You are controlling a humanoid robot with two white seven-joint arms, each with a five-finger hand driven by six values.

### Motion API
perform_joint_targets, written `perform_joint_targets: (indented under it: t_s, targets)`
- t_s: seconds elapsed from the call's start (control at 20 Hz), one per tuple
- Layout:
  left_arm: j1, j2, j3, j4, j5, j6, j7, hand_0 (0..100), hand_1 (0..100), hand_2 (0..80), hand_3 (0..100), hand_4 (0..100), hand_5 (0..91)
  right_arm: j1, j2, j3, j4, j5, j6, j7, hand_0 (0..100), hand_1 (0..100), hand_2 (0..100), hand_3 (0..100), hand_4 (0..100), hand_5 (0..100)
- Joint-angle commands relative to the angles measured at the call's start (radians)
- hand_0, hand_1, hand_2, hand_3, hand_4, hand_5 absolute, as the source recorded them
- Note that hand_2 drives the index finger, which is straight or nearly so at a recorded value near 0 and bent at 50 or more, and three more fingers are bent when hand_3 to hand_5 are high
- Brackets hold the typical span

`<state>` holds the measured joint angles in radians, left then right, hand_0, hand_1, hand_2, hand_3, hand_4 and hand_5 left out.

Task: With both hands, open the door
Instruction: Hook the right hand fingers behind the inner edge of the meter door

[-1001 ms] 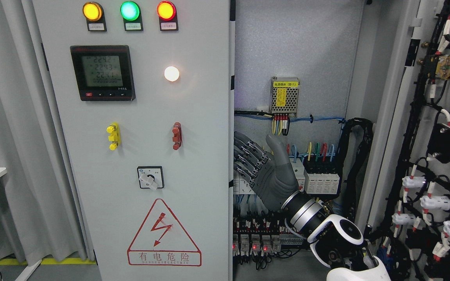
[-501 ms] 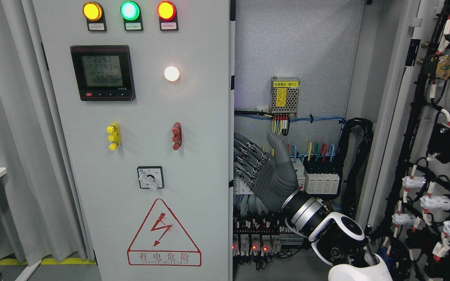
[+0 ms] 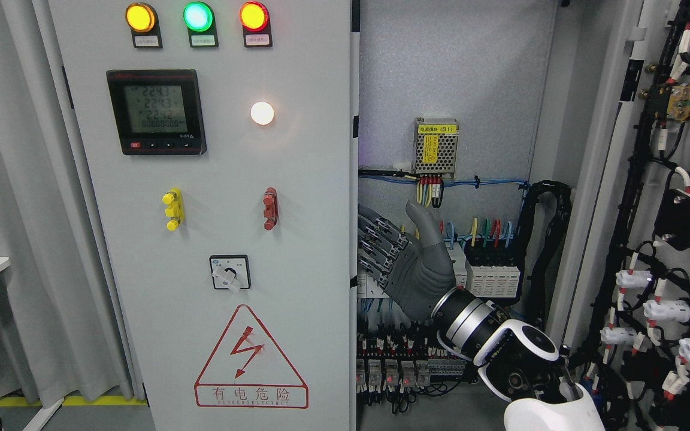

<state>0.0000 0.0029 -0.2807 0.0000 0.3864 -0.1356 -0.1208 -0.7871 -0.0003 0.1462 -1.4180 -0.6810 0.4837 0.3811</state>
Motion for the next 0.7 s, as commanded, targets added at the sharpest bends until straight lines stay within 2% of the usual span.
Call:
perform_joint_targets:
  t_s: [0.0,0.3,0.65]
  targets:
    - [0.023,0.029,0.000,-0.011,0.000,0.001,0.000,29,0,2.7,3,3,0.0,-0.012,0.000,0.007,0.010,0.001,0.018,0.001,22,0,0,0,0,0]
    - [0.023,0.023,0.000,-0.011,-0.001,0.002,0.000,29,0,2.7,3,3,0.0,-0.023,0.000,0.047,0.014,0.003,0.019,0.001,22,0,0,0,0,0]
    - [0.023,0.025,0.000,-0.009,-0.001,0.002,0.001,29,0,2.7,3,3,0.0,-0.023,0.000,0.036,-0.004,-0.003,0.013,0.010,22,0,0,0,0,0]
